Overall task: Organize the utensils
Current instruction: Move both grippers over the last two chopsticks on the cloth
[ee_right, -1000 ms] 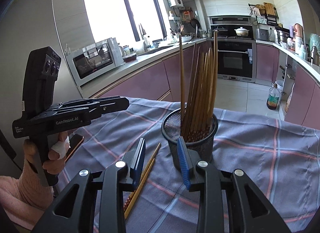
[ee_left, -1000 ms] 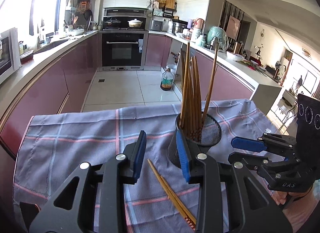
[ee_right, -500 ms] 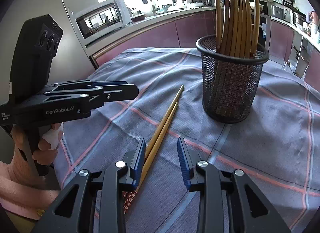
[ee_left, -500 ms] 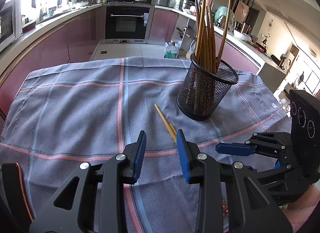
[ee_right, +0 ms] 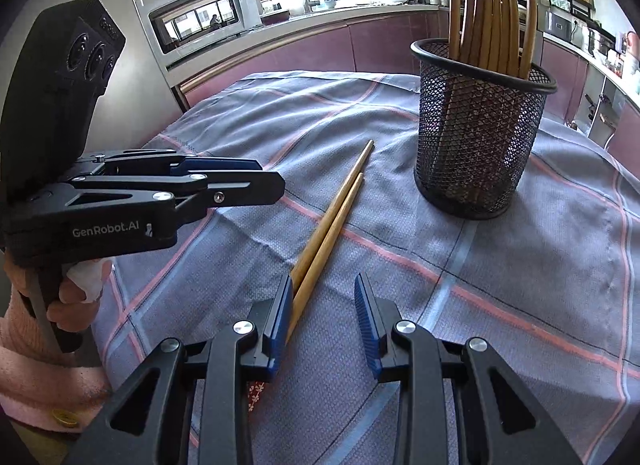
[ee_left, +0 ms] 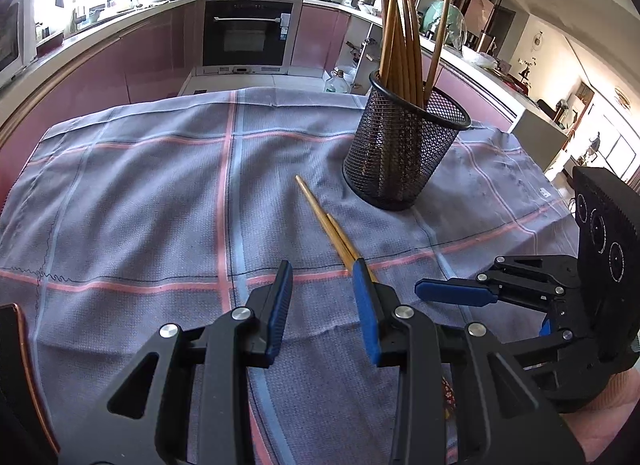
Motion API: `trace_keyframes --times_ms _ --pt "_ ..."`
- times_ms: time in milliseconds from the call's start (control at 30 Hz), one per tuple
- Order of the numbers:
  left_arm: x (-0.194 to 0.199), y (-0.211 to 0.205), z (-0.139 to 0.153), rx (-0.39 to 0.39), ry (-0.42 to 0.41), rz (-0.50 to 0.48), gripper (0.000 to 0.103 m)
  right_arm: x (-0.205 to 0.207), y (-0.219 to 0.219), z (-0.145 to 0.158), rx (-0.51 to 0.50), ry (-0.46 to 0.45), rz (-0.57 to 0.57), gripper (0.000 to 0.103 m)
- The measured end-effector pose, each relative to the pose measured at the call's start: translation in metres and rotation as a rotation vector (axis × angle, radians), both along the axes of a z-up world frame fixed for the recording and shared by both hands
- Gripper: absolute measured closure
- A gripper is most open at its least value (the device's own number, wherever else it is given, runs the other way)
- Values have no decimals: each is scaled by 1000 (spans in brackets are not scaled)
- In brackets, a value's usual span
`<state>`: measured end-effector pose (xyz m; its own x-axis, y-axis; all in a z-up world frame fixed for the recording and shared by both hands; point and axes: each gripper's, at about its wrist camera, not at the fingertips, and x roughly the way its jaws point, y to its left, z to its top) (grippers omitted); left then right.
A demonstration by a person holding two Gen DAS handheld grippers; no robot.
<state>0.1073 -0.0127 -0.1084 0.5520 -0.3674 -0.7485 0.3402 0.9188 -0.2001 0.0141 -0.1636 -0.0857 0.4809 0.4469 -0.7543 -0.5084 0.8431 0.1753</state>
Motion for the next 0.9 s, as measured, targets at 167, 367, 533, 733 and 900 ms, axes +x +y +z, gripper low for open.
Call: trace_keyframes --times_ms 167,367,533,733,900 --pt "-1 -5 -5 10 10 -15 72 1 0 0 -16 -3 -11 73" --pt "1 -14 -9 32 18 -39 72 3 -12 1 -9 1 -43 73" --pt "7 -26 -13 56 27 -60 72 4 -20 0 -11 3 -60 74" --pt "16 -41 -22 102 41 -74 73 6 -23 0 -8 4 -67 74" --pt "19 -46 -27 129 40 -69 76 7 -24 0 -6 5 -66 74"
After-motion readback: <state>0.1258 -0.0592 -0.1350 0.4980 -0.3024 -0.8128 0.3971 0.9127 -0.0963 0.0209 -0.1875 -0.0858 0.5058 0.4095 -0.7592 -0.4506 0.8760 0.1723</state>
